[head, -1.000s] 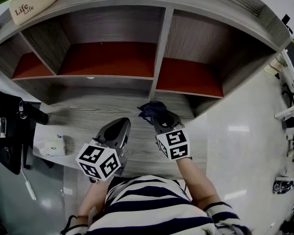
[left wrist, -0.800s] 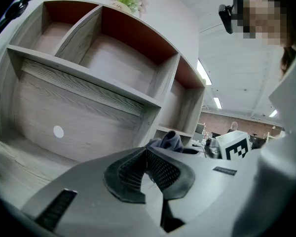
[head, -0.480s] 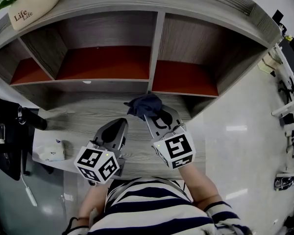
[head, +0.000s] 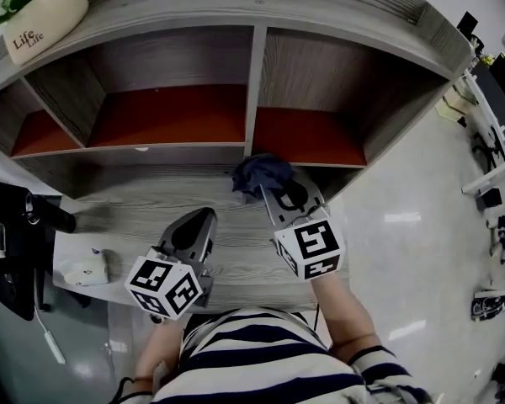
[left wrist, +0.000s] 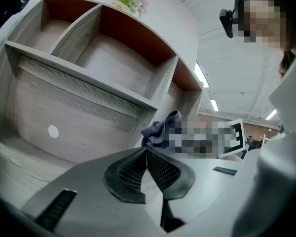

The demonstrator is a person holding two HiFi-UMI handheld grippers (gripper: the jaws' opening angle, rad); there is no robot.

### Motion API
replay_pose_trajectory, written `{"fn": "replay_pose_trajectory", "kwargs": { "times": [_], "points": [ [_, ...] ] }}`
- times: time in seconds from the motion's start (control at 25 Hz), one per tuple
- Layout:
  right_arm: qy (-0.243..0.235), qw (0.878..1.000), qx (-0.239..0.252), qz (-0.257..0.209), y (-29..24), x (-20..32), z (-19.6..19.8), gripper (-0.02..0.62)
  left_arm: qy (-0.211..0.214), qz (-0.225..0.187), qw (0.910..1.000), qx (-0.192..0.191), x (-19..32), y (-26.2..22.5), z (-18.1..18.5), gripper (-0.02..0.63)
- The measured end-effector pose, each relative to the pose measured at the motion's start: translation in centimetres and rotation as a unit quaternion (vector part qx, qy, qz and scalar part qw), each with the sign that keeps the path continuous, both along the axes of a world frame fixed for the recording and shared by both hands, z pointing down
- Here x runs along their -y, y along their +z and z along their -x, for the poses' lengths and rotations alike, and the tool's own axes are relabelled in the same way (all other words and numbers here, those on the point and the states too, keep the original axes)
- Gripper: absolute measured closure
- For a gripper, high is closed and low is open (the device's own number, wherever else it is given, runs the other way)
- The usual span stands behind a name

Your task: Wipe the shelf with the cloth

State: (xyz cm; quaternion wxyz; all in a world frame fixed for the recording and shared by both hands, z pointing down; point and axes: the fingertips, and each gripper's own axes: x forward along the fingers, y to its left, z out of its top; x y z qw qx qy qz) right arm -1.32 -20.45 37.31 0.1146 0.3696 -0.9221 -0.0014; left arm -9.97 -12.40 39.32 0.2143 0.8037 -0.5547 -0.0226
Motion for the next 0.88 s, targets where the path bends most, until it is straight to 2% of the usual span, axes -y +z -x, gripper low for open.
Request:
{"fn": "replay_pose_trajectory", "kwargs": {
  "times": [0.48, 0.88],
  "points": [
    [0.085, 0.996, 0.002, 0.006, 0.1, 1.8, -7.7, 0.518, 0.048, 0.008, 0.9988, 0.001, 1.4, 0.5, -3.4, 0.589],
    [0.163, 0.987, -0.006, 0.009, 0.7, 3.3, -14.4, 0.520, 0.072, 0.010, 0.9974, 0.002, 1.7, 0.6, -5.4, 0.589]
  ]
}}
